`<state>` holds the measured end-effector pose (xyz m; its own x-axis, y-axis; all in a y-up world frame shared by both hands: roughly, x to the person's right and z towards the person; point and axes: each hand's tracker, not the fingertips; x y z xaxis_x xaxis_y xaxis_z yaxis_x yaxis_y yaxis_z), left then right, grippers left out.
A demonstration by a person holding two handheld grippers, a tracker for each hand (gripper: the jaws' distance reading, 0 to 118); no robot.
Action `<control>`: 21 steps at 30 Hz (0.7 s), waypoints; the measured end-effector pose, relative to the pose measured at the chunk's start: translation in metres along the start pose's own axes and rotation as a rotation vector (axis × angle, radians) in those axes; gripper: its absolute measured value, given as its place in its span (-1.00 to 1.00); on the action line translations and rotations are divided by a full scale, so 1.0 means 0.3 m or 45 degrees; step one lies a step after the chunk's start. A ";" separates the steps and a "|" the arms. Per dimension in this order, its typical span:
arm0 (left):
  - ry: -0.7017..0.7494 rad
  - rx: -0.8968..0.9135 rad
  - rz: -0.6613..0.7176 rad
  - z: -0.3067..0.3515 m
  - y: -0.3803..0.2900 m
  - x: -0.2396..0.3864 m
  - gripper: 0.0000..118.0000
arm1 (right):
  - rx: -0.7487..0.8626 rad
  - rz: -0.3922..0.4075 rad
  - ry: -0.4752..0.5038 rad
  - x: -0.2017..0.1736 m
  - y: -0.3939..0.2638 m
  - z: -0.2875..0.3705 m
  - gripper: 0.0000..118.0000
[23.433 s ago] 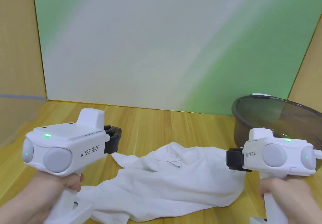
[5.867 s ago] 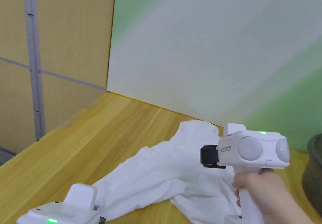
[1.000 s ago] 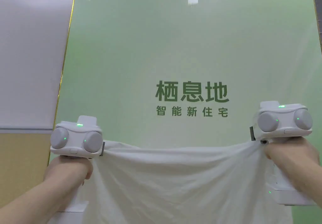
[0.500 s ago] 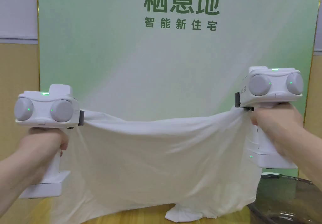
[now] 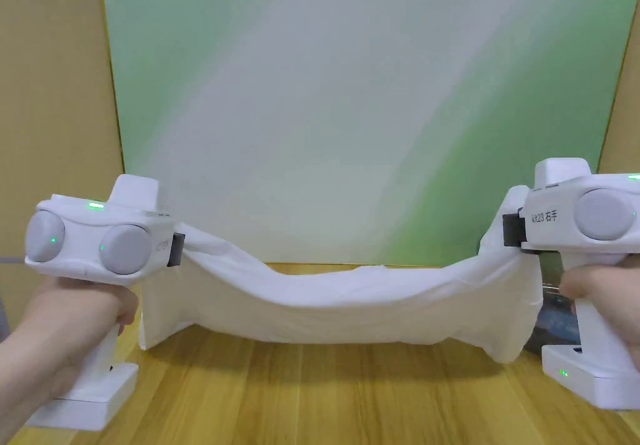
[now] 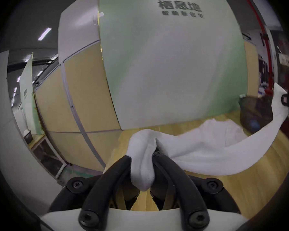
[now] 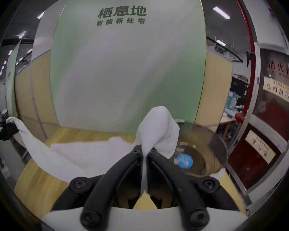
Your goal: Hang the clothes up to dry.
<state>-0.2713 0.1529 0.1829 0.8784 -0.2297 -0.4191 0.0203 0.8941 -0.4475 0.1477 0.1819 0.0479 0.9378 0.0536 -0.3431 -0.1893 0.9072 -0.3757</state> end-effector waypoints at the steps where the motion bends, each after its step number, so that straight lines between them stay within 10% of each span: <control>1: -0.001 0.023 -0.030 0.020 -0.042 0.011 -0.91 | -0.013 -0.007 0.024 0.009 -0.060 0.013 -0.97; 21: -0.016 -0.325 -0.053 0.214 -0.606 0.118 -0.91 | -0.388 -0.053 0.052 0.044 -0.813 0.192 -0.97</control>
<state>-0.2133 0.0070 0.3000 0.8852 -0.2582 -0.3871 -0.0632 0.7575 -0.6497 0.2229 -0.0148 0.1846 0.9352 -0.0032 -0.3541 -0.2355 0.7411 -0.6287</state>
